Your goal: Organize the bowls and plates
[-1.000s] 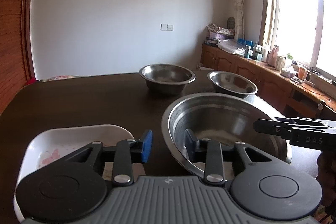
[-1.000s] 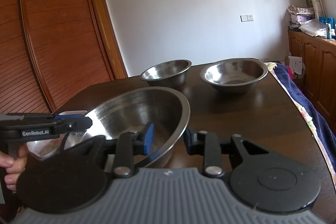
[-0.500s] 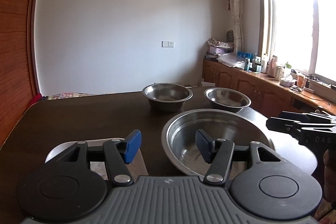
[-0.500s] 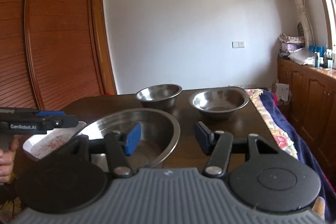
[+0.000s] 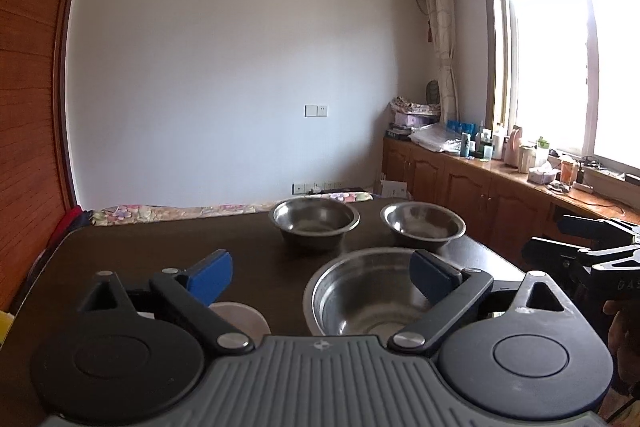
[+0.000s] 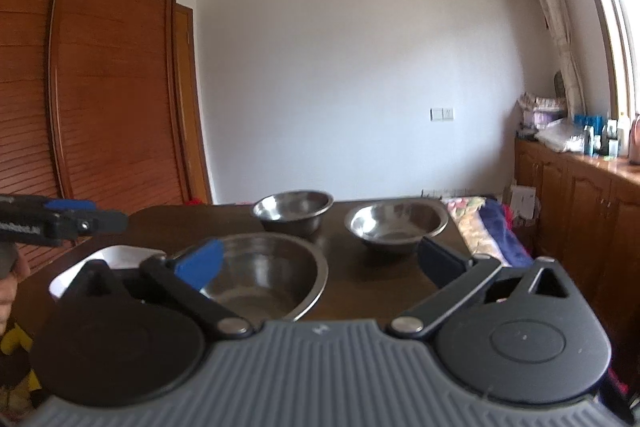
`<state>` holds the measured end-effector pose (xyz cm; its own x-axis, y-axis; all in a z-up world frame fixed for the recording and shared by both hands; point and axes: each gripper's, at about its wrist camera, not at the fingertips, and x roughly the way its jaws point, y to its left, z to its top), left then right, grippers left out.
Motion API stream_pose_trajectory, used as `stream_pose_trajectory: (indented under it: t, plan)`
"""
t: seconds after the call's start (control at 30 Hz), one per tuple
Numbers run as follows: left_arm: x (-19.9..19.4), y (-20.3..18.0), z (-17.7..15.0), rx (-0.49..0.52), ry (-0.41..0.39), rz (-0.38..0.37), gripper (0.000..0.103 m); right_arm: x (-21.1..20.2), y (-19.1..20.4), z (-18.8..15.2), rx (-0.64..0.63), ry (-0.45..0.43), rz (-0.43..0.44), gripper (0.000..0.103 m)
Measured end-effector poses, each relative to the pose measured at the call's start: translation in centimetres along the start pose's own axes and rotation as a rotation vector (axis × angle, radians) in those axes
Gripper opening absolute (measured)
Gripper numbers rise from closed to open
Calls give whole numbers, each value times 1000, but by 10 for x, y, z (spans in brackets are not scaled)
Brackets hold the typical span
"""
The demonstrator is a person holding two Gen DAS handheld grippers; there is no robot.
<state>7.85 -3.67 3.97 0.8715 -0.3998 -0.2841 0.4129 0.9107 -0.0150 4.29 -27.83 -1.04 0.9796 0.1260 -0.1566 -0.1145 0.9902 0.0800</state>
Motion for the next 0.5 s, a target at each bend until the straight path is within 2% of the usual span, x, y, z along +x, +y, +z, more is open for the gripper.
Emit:
stream_pose_trajectory:
  t: [0.3,0.5]
  plan:
    - [23,2,16,27,6,-6,103,16,-8,14,-37,-23,-45,103]
    - [40,4,27,28,11,-13,103,31,-14,27,-52,-14,-32,103]
